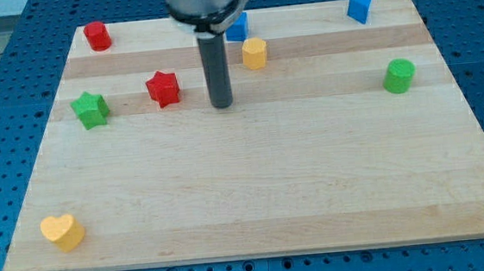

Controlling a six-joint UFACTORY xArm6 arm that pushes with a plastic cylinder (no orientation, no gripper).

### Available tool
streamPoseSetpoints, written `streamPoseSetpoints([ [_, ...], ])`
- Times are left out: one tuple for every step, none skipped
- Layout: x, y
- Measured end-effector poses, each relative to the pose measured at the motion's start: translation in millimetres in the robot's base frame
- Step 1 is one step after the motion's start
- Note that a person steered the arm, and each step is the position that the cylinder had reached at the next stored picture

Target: Drag the hexagon to the bottom right

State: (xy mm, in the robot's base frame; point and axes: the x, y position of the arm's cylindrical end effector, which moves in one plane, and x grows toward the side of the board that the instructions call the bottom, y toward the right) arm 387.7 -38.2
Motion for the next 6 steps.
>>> streamPoseSetpoints([
  [-37.1, 0.7],
  [-72.9, 1.4],
  [-96.3, 6.2],
  [-105.4, 40.3],
  [-95.4, 66.1],
  [-72.6, 80.9],
])
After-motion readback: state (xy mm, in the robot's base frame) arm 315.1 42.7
